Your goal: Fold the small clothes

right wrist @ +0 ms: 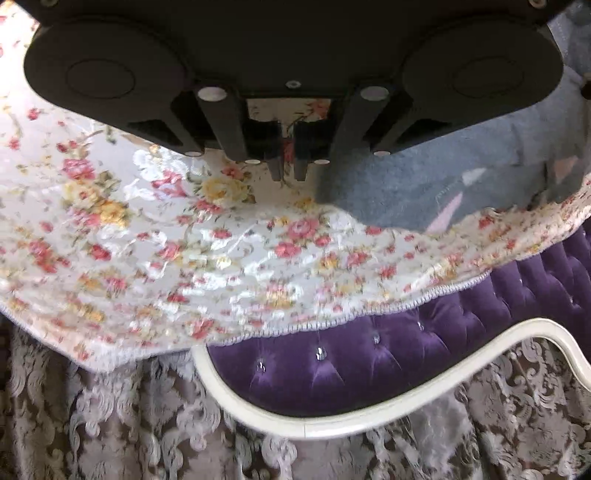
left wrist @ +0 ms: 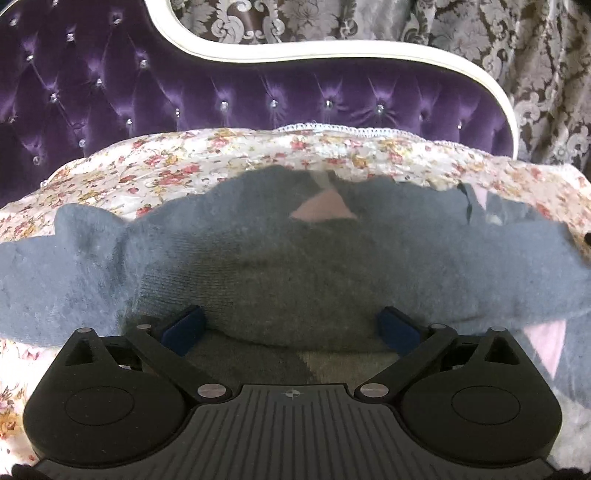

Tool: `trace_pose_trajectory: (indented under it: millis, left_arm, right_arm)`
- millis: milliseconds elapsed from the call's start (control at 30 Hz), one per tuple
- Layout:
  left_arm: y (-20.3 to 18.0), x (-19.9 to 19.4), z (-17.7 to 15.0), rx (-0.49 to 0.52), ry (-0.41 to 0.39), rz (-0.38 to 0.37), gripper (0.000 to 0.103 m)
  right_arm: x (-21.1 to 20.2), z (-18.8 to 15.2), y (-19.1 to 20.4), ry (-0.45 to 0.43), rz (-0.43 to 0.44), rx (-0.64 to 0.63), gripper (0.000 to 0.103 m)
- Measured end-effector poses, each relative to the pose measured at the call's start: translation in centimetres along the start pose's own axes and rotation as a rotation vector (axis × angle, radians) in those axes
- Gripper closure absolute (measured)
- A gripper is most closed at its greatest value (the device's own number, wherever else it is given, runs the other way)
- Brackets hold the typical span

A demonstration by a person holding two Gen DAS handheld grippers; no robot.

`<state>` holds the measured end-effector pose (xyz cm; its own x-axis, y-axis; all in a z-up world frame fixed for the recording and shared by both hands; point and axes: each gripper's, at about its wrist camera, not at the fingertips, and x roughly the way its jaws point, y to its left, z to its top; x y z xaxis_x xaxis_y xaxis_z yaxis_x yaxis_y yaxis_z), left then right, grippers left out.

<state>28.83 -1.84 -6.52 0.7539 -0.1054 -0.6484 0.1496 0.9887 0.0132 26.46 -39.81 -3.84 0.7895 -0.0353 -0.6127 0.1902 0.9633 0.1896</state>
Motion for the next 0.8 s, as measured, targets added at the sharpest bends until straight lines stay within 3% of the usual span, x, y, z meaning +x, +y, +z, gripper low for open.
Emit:
trace_pose_trajectory:
  millis: [33,67,100,167,300,367,467,567,633,700,800]
  left_arm:
    - [-0.1,0.0,0.0,0.008,0.002,0.002,0.0]
    - [-0.2,0.1,0.0,0.01,0.005,0.004,0.0]
    - [-0.3,0.1,0.0,0.014,0.008,0.007,0.0]
    - [-0.4,0.2,0.0,0.023,0.014,0.008,0.0]
    - [-0.1,0.2,0.1,0.026,0.019,-0.003,0.0]
    - [-0.2,0.3,0.1,0.03,0.022,-0.002,0.0]
    - [-0.2,0.4,0.2,0.033,0.025,-0.002,0.0]
    - [-0.2,0.5,0.3,0.034,0.026,-0.004,0.0]
    - [-0.1,0.5,0.3,0.038,0.023,-0.012,0.0]
    - [0.2,0.3,0.3,0.041,0.021,-0.025,0.0]
    - [0.6,-0.6,0.5,0.047,0.026,-0.033,0.005]
  right_arm:
    - [-0.7,0.0,0.6,-0.017,0.006,-0.019,0.085]
    - [-1.4,-0.2,1.2,-0.034,0.01,-0.036,0.074]
    - [-2.2,-0.4,1.8,-0.049,0.022,-0.055,0.055]
    - [-3.4,-1.1,3.4,-0.066,0.053,-0.094,0.041]
    - [-3.4,-2.8,5.2,-0.018,0.061,-0.176,0.043]
    - [-2.6,-3.8,5.0,0.024,0.014,-0.217,0.042]
    - [-2.3,-4.3,2.8,0.031,0.015,-0.126,0.039]
    - [-3.2,-3.6,3.4,0.02,-0.044,-0.131,0.037]
    - [-4.8,-3.4,4.4,-0.021,-0.024,-0.131,0.029]
    - [-6.5,-3.4,6.0,-0.067,0.005,-0.127,0.002]
    - [-9.2,-4.0,9.2,-0.14,-0.006,-0.134,0.001]
